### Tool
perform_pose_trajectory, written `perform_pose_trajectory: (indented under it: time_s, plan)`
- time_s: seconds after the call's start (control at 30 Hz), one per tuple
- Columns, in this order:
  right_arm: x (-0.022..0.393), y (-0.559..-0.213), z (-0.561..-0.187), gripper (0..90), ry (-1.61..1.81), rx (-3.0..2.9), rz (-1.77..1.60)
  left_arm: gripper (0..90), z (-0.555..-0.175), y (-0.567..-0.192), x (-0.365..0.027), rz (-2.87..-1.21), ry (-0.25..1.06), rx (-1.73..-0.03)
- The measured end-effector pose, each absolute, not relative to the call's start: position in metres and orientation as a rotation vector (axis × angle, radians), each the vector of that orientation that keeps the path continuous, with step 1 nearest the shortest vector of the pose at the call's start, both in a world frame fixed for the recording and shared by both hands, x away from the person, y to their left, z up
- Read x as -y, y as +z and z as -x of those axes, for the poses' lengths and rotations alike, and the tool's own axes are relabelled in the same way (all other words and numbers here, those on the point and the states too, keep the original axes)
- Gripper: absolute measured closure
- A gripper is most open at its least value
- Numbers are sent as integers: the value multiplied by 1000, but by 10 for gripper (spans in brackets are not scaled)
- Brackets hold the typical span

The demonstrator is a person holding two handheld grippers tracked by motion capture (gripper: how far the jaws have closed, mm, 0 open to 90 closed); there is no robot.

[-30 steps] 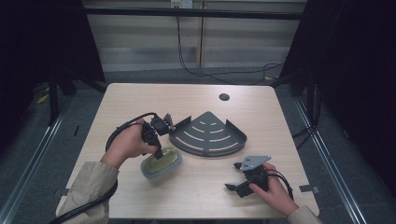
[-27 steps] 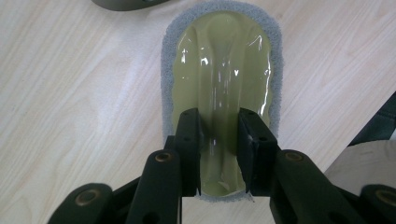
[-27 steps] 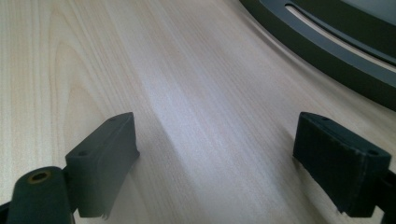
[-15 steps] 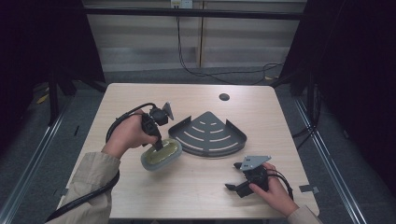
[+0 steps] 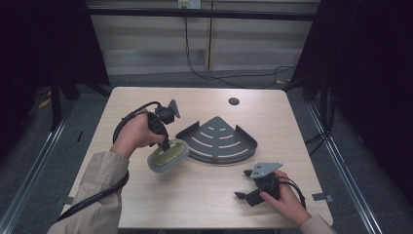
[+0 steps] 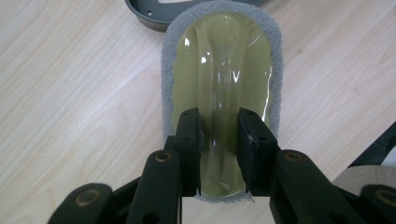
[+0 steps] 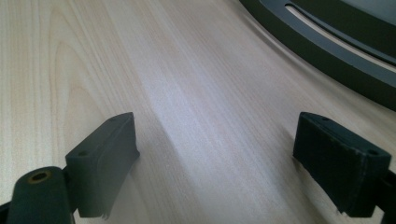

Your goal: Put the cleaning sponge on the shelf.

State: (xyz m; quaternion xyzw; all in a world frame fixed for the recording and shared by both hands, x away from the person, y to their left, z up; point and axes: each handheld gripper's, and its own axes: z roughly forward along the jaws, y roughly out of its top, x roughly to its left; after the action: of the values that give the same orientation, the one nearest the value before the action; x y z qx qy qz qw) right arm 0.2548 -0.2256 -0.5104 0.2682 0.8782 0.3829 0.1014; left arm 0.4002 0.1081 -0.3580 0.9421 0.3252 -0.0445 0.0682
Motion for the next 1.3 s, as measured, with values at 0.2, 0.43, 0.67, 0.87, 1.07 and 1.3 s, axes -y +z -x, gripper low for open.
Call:
perform_pose_trajectory:
  time_s: [0.2,0.43,0.67,0.87,1.07,1.3]
  plan:
    - [226,-510,-255,130,1132,-2594,-792,714,-408,-353,-107,-2832,-121,-1017]
    - [226,-510,-255,131,1128,-2592,-791,715,-415,-350,-105,-2812,-88,-1044]
    - [226,-510,-255,131,1132,-2594,-791,715,-420,-351,-98,-2815,-84,-1055]
    - [226,-510,-255,131,1132,-2594,-792,715,-424,-349,-93,-2811,-75,-1049]
    - [226,-510,-255,130,1132,-2595,-792,715,-431,-348,-87,-2799,-65,-1042]
    - [226,-510,-255,131,1129,-2594,-792,715,-435,-348,-80,-2799,-70,-1036]
